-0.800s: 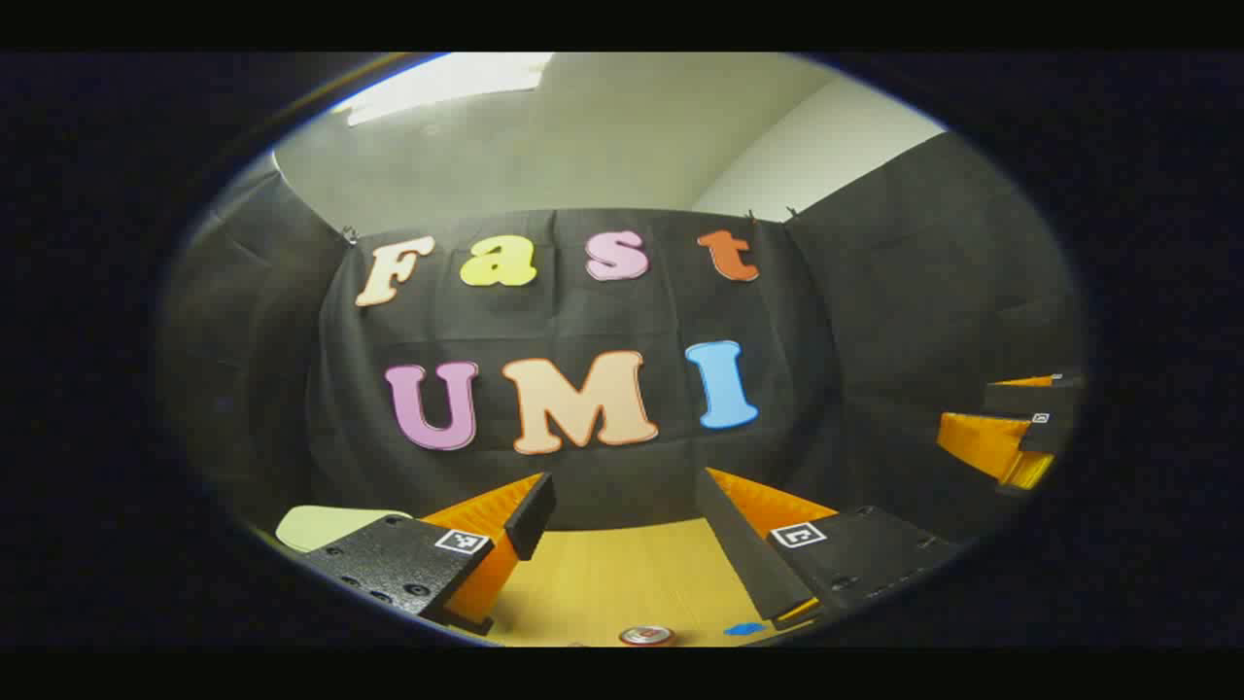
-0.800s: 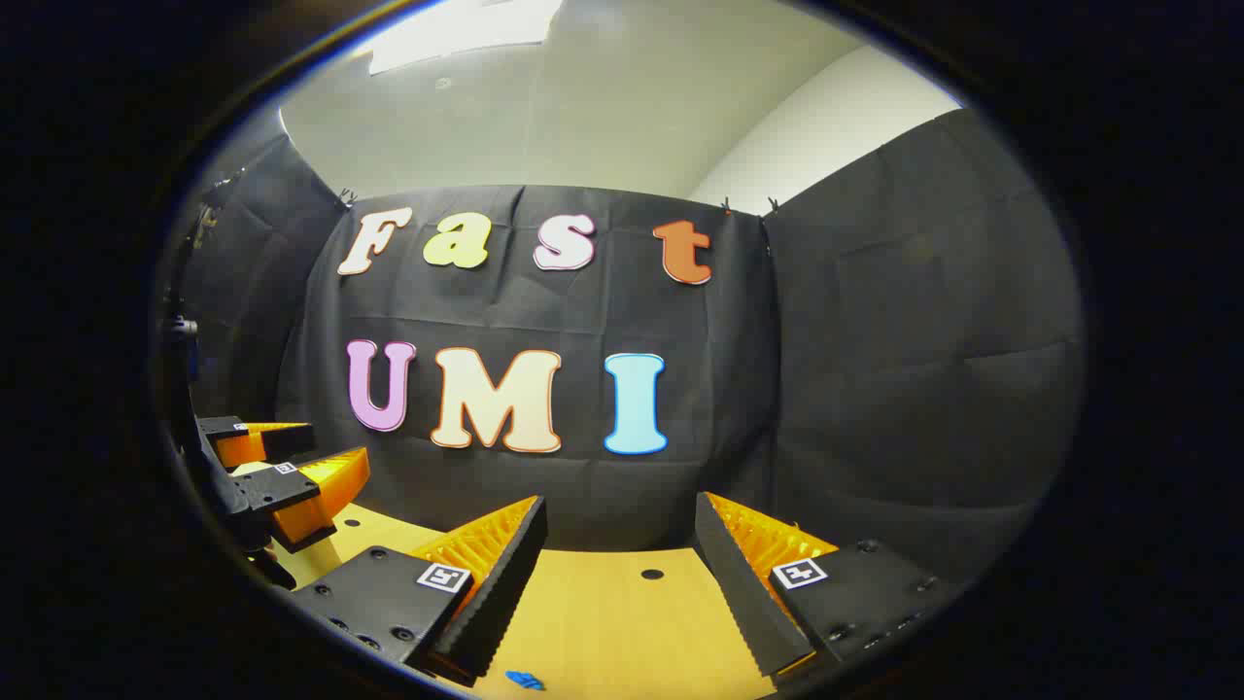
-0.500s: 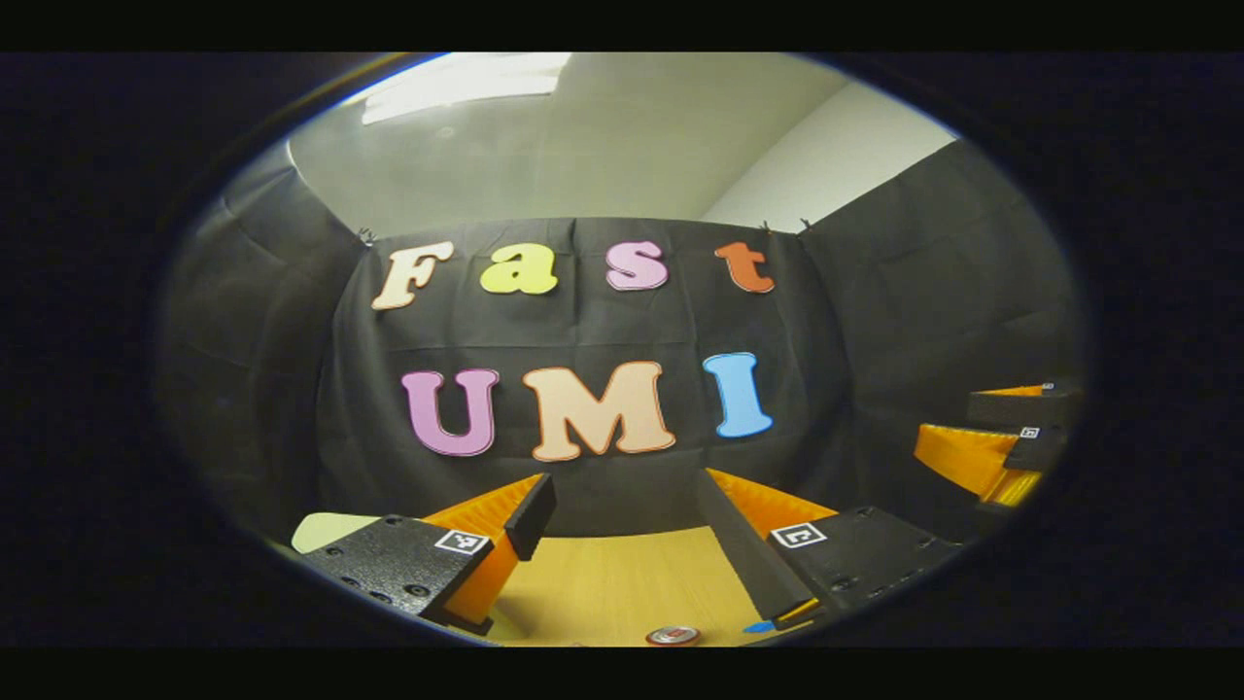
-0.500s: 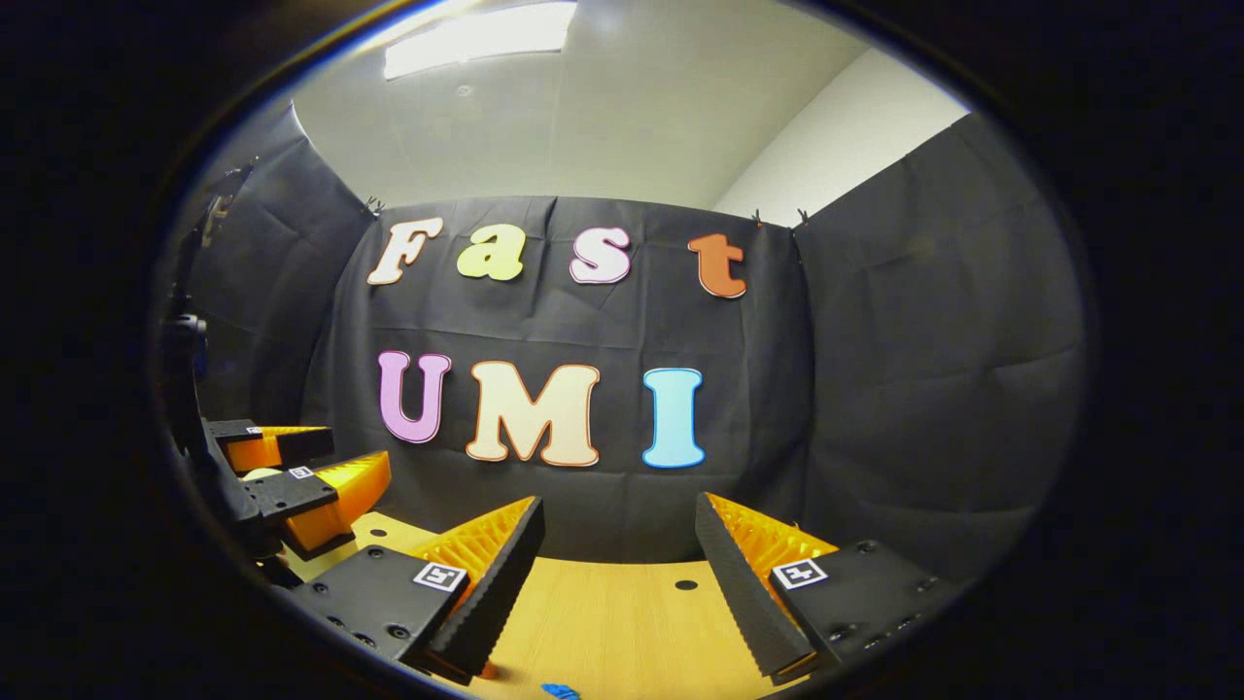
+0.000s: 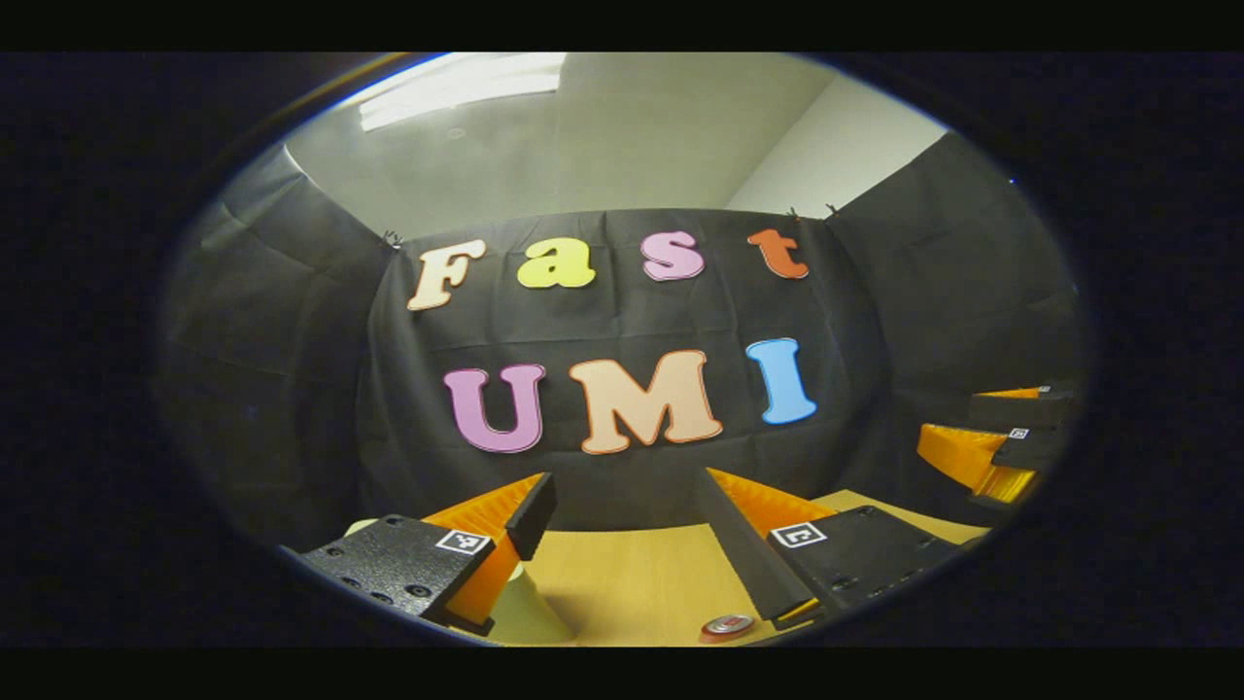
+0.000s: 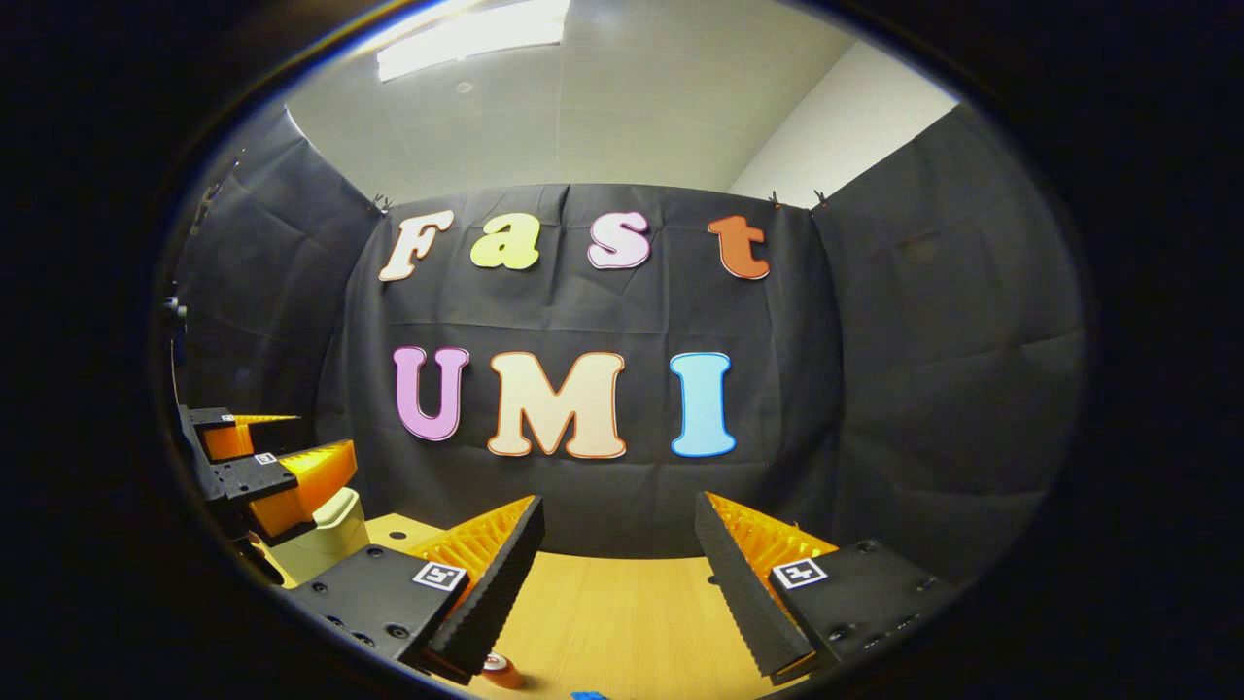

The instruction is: Press the lid of the desktop garbage bin to open it, pick up the crumpled paper on the desktop and throw it into the bin, then pick up the pop can on the desktop and drop it into the bin, and finally close the garbage bin lid.

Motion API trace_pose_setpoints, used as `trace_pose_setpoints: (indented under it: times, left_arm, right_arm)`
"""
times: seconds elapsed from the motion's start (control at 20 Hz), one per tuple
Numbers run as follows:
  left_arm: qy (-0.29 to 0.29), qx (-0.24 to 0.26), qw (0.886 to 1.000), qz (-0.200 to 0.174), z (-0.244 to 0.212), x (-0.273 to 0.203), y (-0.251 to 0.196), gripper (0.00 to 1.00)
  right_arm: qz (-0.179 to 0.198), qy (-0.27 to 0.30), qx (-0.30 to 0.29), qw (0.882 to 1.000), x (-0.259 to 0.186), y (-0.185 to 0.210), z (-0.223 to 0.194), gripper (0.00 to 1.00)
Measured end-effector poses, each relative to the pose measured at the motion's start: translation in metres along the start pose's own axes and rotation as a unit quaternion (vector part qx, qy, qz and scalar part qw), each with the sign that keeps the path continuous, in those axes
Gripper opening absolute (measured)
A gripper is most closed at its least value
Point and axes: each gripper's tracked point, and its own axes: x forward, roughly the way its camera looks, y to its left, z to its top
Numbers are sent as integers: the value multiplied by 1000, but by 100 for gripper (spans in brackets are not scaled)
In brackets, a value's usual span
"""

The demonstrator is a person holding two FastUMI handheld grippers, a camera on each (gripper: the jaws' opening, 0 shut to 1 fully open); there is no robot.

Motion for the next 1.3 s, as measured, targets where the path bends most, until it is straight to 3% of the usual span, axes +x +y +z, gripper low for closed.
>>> trace_pose_setpoints:
  times: [0.1, 0.15, 0.3, 0.35, 0.5, 0.6, 0.8, 0.95, 1.3]
  left_arm:
    - [-2, 5, 1000, 11, 1, -1, 7, 89]
    - [-4, 6, 1000, 16, 0, -4, 9, 95]
    - [-3, 7, 999, 34, -3, -7, 21, 82]
    - [-2, 11, 998, 55, -4, -7, 32, 85]
    - [-2, 23, 994, 107, -5, -10, 70, 20]
    - [9, 33, 992, 124, -17, -9, 85, 23]
    - [59, 11, 987, 147, -56, -7, 113, 0]
    - [83, 26, 979, 183, -79, -6, 142, 0]
    - [164, 6, 963, 215, -153, -9, 178, 0]
  right_arm:
    - [11, 0, 4, 1000, 5, 6, -1, 98]
    - [16, 4, 4, 1000, 8, 8, -4, 98]
    - [39, 22, 1, 999, 13, 21, -13, 98]
    - [45, 27, -1, 999, 14, 25, -16, 98]
    - [65, 33, -11, 997, 16, 38, -18, 98]
    - [75, 38, -20, 996, 18, 46, -21, 98]
    - [88, 53, -34, 994, 19, 60, -30, 98]
    - [97, 65, -37, 992, 19, 70, -39, 98]
    - [100, 90, -57, 989, 24, 82, -56, 98]
